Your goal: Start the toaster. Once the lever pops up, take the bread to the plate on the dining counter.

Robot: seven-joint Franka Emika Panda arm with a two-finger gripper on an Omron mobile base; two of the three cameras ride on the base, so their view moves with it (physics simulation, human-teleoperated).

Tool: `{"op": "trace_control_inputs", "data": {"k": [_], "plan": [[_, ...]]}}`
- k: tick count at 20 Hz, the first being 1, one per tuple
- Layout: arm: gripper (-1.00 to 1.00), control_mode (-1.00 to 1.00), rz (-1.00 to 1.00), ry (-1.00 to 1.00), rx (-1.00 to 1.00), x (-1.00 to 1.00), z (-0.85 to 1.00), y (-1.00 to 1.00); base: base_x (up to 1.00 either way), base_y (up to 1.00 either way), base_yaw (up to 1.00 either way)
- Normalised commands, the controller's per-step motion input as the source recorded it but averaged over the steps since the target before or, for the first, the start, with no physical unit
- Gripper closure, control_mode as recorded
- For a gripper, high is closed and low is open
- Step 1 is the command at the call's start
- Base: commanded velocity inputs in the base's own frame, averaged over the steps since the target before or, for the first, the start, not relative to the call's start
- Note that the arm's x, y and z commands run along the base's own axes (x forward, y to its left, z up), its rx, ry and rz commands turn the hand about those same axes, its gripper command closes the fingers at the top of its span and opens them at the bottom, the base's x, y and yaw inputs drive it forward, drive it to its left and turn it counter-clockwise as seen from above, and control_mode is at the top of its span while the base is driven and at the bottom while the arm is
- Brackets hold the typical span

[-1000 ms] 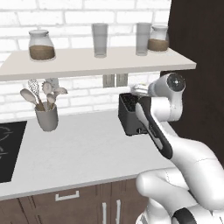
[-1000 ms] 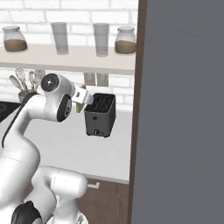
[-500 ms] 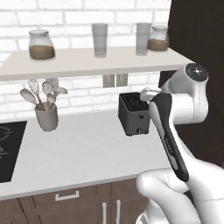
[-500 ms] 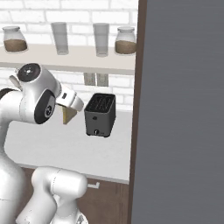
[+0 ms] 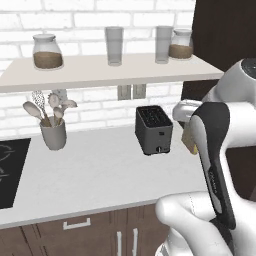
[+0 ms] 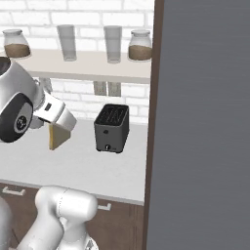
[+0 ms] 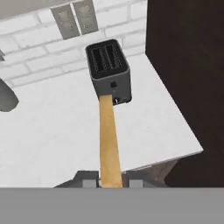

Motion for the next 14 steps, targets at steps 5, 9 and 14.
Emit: {"op": "trace_control_inputs", "data": {"k": [5,9,14], "plan": [[1.0,-1.0,0.0,0.04,0.0,-0.62,0.3,0.05,0.0,0.0,0.0],[1.0,1.0,0.0,0.0,0.0,-0.34,0.08,0.07,-0.41,0.06,-0.01],[1.0,1.0,0.0,0.0,0.0,0.0,0.0,0.0,-0.88,0.19,-0.21]]}}
